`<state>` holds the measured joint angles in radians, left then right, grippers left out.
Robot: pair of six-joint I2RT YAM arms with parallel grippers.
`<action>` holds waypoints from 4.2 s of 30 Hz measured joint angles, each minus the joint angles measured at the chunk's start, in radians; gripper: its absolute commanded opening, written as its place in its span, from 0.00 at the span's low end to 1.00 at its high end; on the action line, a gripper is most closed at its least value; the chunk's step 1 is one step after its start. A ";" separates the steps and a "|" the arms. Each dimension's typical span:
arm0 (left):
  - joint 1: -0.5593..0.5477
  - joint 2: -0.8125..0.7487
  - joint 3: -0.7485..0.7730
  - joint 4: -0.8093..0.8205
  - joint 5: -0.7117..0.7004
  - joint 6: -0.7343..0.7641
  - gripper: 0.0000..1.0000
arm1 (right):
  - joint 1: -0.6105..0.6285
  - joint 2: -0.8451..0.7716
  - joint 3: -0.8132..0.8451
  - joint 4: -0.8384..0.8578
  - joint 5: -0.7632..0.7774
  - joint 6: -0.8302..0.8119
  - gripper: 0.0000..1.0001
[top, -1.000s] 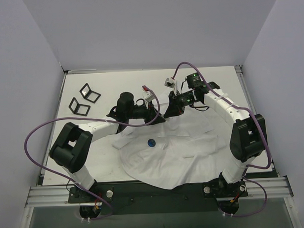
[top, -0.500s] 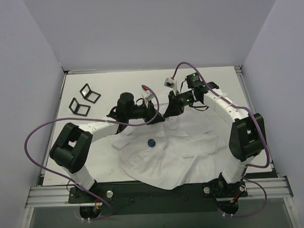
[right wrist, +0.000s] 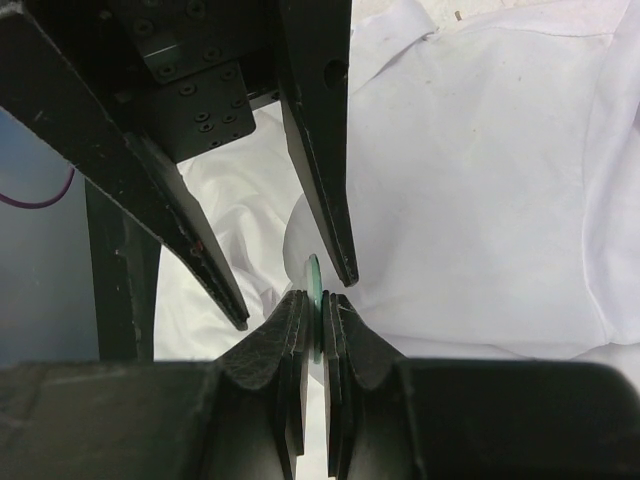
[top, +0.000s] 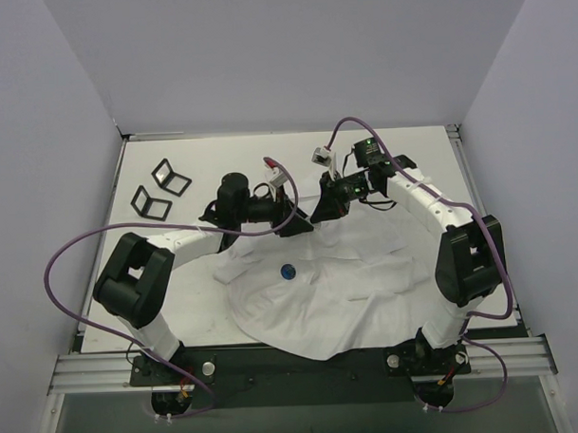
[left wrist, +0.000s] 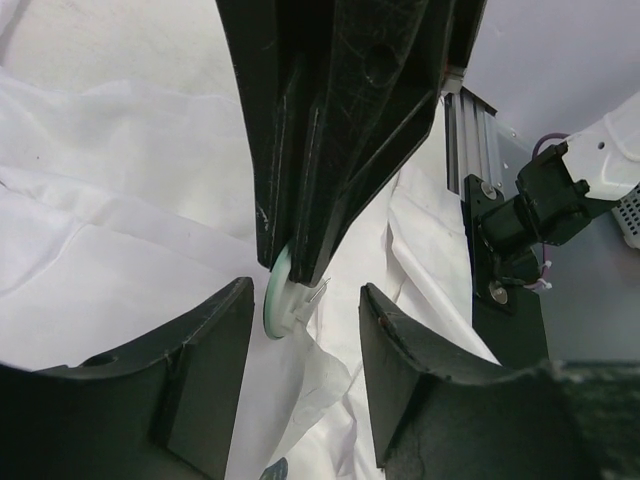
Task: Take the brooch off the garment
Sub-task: Open the brooch over the flattened clothing, then remove the brooch from the flattened clothing, then move the flattened clothing to the center of the board, then close the brooch.
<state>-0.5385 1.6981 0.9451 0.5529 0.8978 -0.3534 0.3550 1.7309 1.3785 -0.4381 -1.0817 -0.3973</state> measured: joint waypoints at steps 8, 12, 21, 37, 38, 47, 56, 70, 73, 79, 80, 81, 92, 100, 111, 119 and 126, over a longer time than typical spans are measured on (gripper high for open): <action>0.000 0.000 0.041 -0.097 0.019 0.092 0.60 | 0.000 0.000 0.000 0.000 0.020 0.004 0.00; 0.001 0.000 0.065 -0.168 0.014 0.161 0.60 | 0.000 0.000 0.005 0.001 0.074 0.011 0.00; 0.002 0.018 0.119 -0.307 -0.065 0.284 0.60 | 0.005 -0.007 0.034 0.026 0.201 0.034 0.00; -0.013 0.114 0.167 -0.401 -0.187 0.336 0.00 | 0.016 -0.007 0.049 0.071 0.272 0.063 0.00; -0.014 0.114 0.167 -0.401 -0.187 0.336 0.00 | 0.018 -0.006 0.049 0.075 0.277 0.064 0.00; -0.015 0.114 0.165 -0.391 -0.187 0.335 0.00 | 0.046 0.016 0.048 0.166 0.344 0.117 0.00; -0.015 0.113 0.162 -0.385 -0.192 0.335 0.00 | 0.052 0.079 0.046 0.266 0.430 0.190 0.00; 0.003 0.113 0.172 -0.421 -0.433 0.331 0.00 | -0.017 0.080 0.046 0.312 0.517 0.274 0.00; 0.033 0.113 0.192 -0.443 -0.524 0.327 0.00 | -0.080 0.058 0.046 0.299 0.512 0.278 0.00; 0.095 0.134 0.278 -0.490 -0.634 0.327 0.00 | -0.159 -0.059 -0.010 0.286 0.491 0.277 0.00; 0.098 0.148 0.302 -0.499 -0.641 0.335 0.00 | -0.158 -0.076 -0.021 0.280 0.484 0.275 0.00; 0.099 0.167 0.333 -0.520 -0.646 0.341 0.00 | -0.156 -0.092 -0.029 0.275 0.475 0.274 0.00; 0.124 0.310 0.526 -0.650 -0.668 0.330 0.38 | -0.145 -0.138 -0.055 0.179 0.363 0.238 0.00; 0.150 0.104 0.402 -0.642 -0.475 0.303 0.55 | -0.144 -0.199 -0.055 0.106 0.204 0.209 0.00; 0.093 -0.087 0.259 -0.423 -0.055 0.182 0.57 | -0.092 -0.252 -0.063 0.033 0.028 0.163 0.00; 0.010 -0.059 0.245 -0.414 0.036 0.152 0.57 | -0.051 -0.252 -0.072 0.006 -0.016 0.143 0.00; 0.010 -0.037 0.224 -0.346 0.089 0.100 0.57 | -0.050 -0.248 -0.084 0.003 -0.038 0.134 0.00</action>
<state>-0.5285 1.6608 1.1694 0.2066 0.9867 -0.2531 0.3050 1.4830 1.2945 -0.4347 -1.1198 -0.2638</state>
